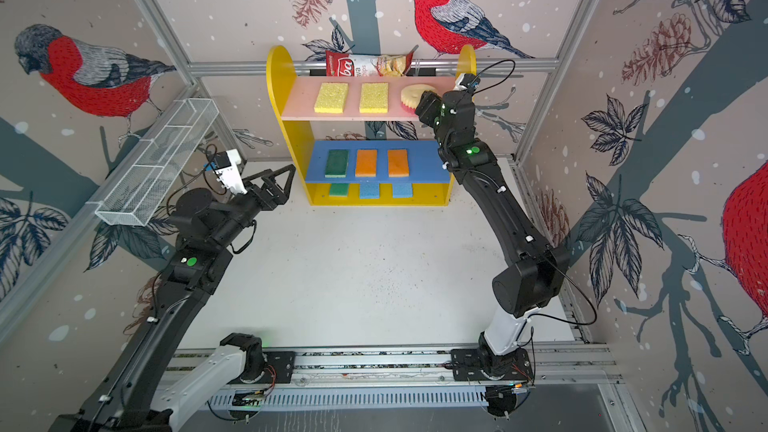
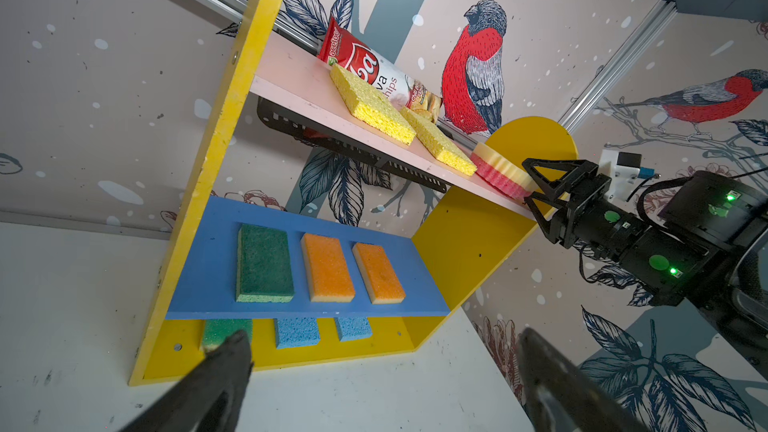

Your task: Place and organize the cleaning sponges onto the shelf

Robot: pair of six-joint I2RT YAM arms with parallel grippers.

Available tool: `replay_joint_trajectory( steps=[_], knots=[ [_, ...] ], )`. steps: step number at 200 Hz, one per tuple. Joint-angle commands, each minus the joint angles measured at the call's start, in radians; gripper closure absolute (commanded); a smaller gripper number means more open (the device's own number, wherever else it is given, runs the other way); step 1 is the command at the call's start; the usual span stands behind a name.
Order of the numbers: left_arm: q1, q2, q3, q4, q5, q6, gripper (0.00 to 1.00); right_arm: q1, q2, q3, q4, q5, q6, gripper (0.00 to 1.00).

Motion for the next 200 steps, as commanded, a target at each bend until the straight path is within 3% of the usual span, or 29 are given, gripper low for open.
replay_joint_trajectory(
  steps=[1,76,84,137,184,200],
  knots=[
    [0.001,-0.002,0.006,0.038,0.015,-0.006,0.02,0.004,-0.009,-0.009,-0.039,0.047,-0.024,0.21],
    [0.001,-0.001,-0.001,0.041,0.015,-0.01,0.02,0.005,-0.022,-0.013,-0.011,0.042,-0.028,0.07],
    [0.001,-0.002,-0.001,0.041,0.014,-0.009,0.02,0.003,-0.023,-0.007,-0.01,0.041,-0.03,0.0],
    [0.001,-0.005,-0.004,0.036,0.01,-0.005,0.02,0.005,-0.025,0.04,-0.045,0.037,-0.041,0.01],
    [0.001,-0.008,-0.004,0.034,0.002,0.004,0.02,0.002,-0.124,-0.081,0.002,-0.023,-0.034,0.0],
    [0.001,-0.008,-0.005,0.034,0.003,0.004,0.02,-0.003,-0.165,-0.142,0.03,-0.064,-0.014,0.1]
  ],
)
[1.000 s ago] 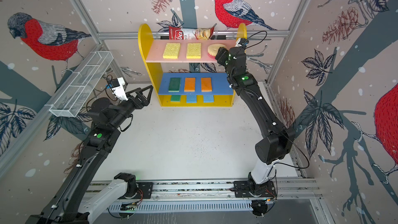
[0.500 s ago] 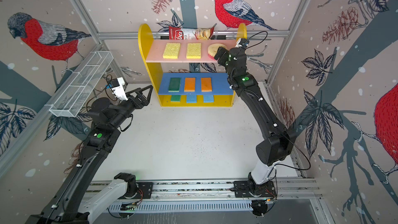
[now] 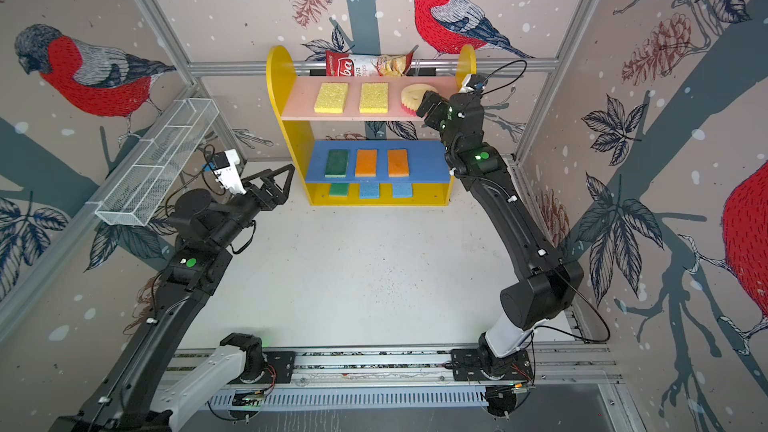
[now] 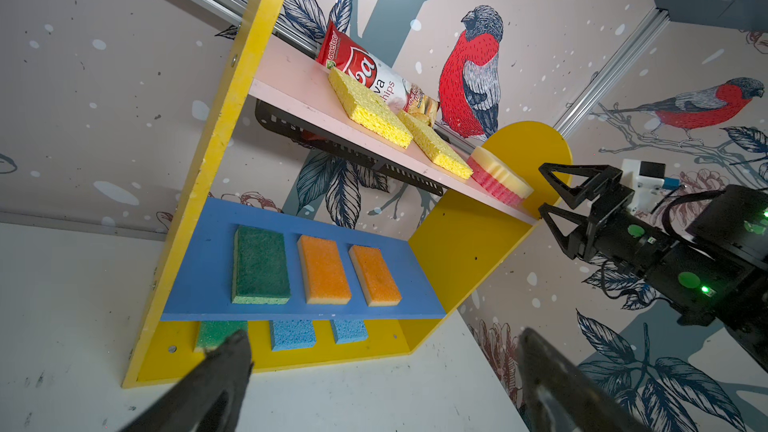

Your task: Place and organize the cleaning sponges onto the shelf

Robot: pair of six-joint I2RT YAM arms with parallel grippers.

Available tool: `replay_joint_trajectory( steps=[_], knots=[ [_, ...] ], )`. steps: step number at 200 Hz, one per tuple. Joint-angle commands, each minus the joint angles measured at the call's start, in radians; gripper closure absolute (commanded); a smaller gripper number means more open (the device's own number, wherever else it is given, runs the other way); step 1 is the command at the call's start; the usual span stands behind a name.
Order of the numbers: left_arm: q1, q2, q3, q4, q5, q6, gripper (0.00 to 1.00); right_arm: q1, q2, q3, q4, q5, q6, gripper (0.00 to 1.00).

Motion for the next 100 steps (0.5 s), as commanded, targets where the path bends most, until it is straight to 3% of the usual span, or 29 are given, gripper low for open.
replay_joint_trajectory(
  steps=[1,14,28,40,100],
  knots=[
    [0.001,-0.002,-0.001,0.026,0.003,0.017,0.02,-0.006,-0.05,-0.063,0.054,-0.064,0.018,0.11],
    [0.002,-0.002,-0.002,0.026,0.002,0.018,0.02,-0.031,-0.09,-0.141,0.114,-0.15,0.062,0.36],
    [0.001,-0.003,-0.003,0.027,0.002,0.019,0.02,-0.062,-0.121,-0.208,0.169,-0.24,0.13,0.8],
    [0.001,-0.004,-0.003,0.027,0.002,0.019,0.02,-0.079,-0.127,-0.225,0.177,-0.287,0.159,0.99],
    [0.001,-0.009,-0.007,0.025,0.001,0.017,0.02,-0.091,-0.076,-0.175,0.159,-0.429,0.163,1.0]
  ],
)
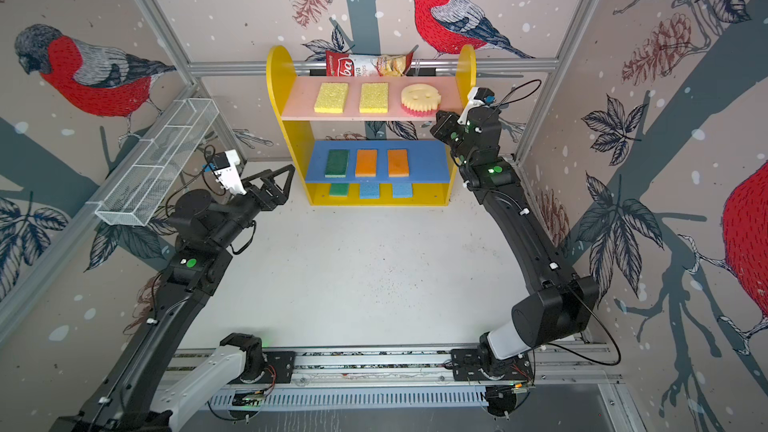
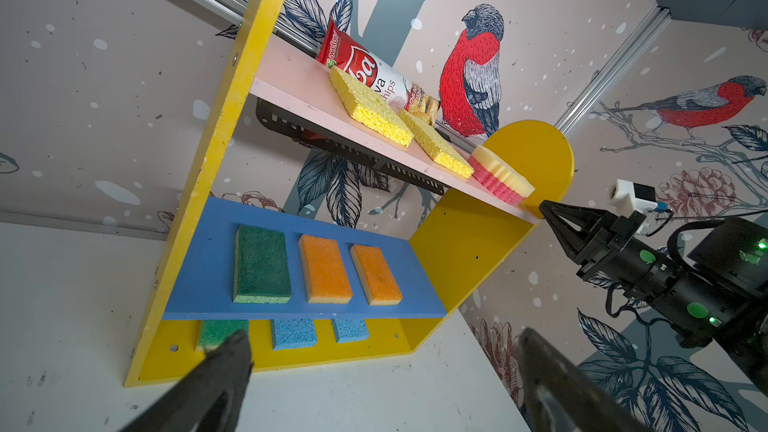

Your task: Place and organize the cleaning sponges onto the shelf

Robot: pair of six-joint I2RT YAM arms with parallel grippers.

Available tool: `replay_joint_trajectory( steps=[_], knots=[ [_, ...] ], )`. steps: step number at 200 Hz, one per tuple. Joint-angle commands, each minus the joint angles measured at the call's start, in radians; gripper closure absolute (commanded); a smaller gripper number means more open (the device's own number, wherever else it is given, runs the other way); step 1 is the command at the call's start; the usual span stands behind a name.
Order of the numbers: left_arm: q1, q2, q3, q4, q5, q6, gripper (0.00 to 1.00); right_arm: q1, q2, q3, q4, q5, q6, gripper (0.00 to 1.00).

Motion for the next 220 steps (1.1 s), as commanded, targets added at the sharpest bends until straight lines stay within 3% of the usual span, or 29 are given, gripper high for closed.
replay_joint_trajectory(
  steps=[1,62,220],
  knots=[
    [0.001,-0.005,-0.003,0.026,0.001,0.014,0.02,-0.002,0.011,0.012,0.048,-0.086,0.022,1.0],
    [0.001,0.003,0.001,0.026,0.001,0.012,0.02,0.001,0.058,0.073,0.045,-0.175,0.036,1.0],
    [0.001,0.021,0.008,0.03,-0.001,0.018,0.02,-0.01,0.168,0.192,0.022,-0.179,0.047,1.0]
  ],
)
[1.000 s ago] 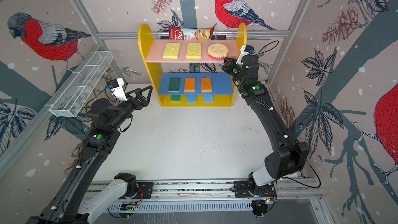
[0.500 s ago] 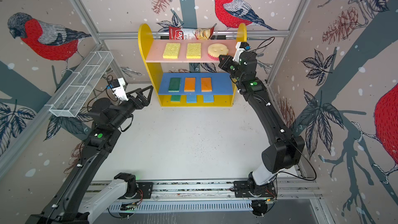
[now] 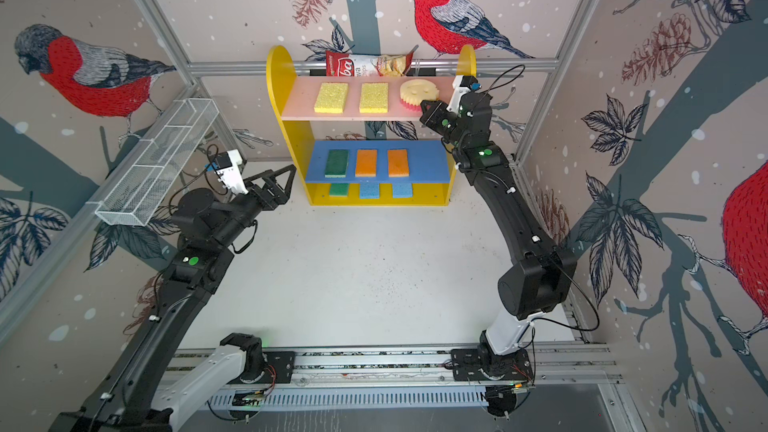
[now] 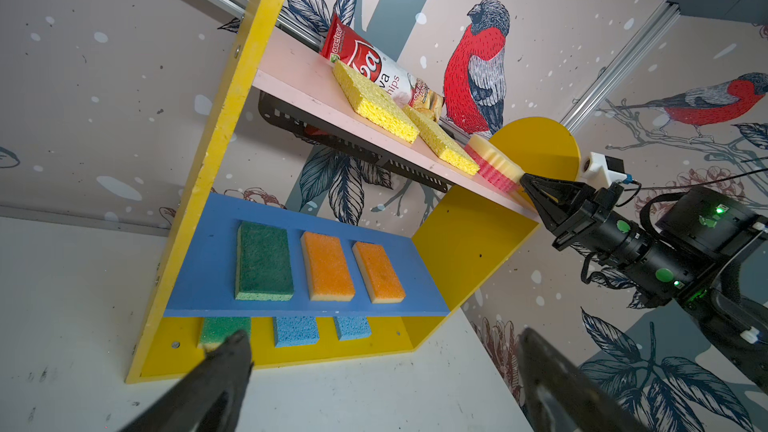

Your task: Place and organize the cleaning sponges onto the shelf

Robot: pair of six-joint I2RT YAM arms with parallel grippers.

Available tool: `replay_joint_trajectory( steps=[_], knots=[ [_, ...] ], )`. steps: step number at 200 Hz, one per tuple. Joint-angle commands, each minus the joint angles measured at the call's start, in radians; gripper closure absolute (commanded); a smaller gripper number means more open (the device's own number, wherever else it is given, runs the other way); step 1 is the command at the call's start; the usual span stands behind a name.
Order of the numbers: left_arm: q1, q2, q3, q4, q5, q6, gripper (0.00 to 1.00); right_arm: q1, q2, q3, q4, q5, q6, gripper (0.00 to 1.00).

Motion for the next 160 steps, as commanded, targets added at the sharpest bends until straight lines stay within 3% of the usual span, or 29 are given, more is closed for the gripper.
replay_joint_trajectory(
  steps=[1,58,74,86,117,151,155,160],
  knots=[
    [0.001,0.004,0.011,0.023,-0.001,0.018,0.02,0.0,-0.005,0.004,0.011,-0.006,0.001,1.0],
    [0.002,0.011,0.009,0.027,0.003,0.015,0.02,0.0,-0.087,-0.084,0.013,0.023,-0.031,1.0],
    [0.003,0.009,0.01,0.023,0.002,0.015,0.02,-0.001,-0.13,-0.13,0.015,0.063,-0.054,0.93],
    [0.002,0.005,0.009,0.019,-0.002,0.019,0.02,-0.002,-0.167,-0.178,0.021,0.096,-0.07,0.81],
    [0.002,-0.015,0.005,-0.014,-0.065,0.035,0.02,-0.042,-0.275,-0.325,0.061,0.174,-0.072,0.38],
    [0.002,-0.04,0.004,-0.062,-0.215,0.052,0.02,-0.11,-0.377,-0.454,0.067,0.245,-0.074,0.2],
    [0.002,-0.042,0.004,-0.066,-0.235,0.052,0.02,-0.119,-0.387,-0.466,0.067,0.249,-0.075,0.03],
    [0.002,-0.046,0.003,-0.069,-0.257,0.054,0.02,-0.128,-0.396,-0.48,0.067,0.251,-0.077,0.01]
  ],
)
